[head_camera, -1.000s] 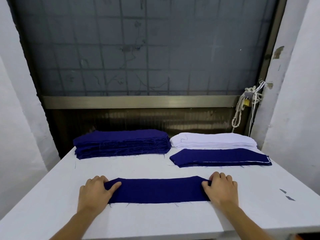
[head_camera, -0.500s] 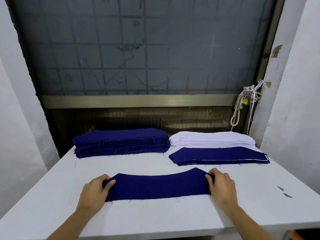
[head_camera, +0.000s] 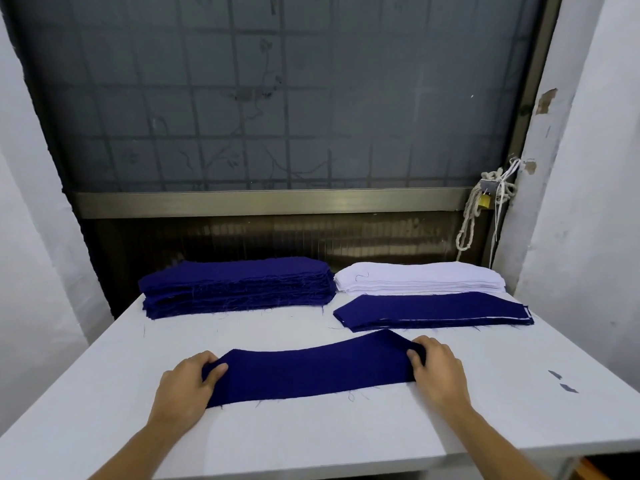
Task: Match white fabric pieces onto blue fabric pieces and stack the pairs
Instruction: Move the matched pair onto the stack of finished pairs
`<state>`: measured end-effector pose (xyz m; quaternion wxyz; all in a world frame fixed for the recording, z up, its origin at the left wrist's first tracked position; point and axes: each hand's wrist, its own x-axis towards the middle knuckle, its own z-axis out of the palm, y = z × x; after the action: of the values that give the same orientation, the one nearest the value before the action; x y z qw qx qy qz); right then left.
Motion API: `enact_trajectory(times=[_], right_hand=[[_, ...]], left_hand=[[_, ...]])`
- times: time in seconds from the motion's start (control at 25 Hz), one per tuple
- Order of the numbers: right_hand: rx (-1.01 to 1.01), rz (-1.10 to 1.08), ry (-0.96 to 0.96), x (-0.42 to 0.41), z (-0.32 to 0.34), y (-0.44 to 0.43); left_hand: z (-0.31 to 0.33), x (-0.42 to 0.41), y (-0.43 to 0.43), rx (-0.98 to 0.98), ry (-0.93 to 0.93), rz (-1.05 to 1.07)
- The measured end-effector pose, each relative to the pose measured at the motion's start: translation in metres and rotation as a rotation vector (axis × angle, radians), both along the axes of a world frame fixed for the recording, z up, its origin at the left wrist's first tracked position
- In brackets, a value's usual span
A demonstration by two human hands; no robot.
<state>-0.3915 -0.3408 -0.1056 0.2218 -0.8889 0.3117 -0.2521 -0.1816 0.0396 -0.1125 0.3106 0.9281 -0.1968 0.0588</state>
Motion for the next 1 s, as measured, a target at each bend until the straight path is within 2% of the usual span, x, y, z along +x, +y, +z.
enact_trajectory(times=[0.24, 0.4, 0.6, 0.76, 1.0], right_hand=[[0.164, -0.082, -0.167, -0.002, 0.026, -0.04], [0.112, -0.206, -0.112, -0.012, 0.05, -0.107], [0.038, -0.359, -0.071, -0.023, 0.066, -0.186], [0.049, -0.462, -0.083, -0.022, 0.06, -0.237], [0.052, -0.534, -0.062, -0.012, 0.027, -0.275]], left_hand=[[0.034, 0.011, -0.048, -0.167, 0.082, -0.066], [0.066, 0.013, -0.128, -0.185, 0.034, -0.133], [0.084, 0.015, -0.232, -0.207, 0.065, -0.184], [0.077, 0.017, -0.295, -0.194, 0.121, -0.179], [0.03, 0.016, -0.331, -0.017, 0.126, -0.041]])
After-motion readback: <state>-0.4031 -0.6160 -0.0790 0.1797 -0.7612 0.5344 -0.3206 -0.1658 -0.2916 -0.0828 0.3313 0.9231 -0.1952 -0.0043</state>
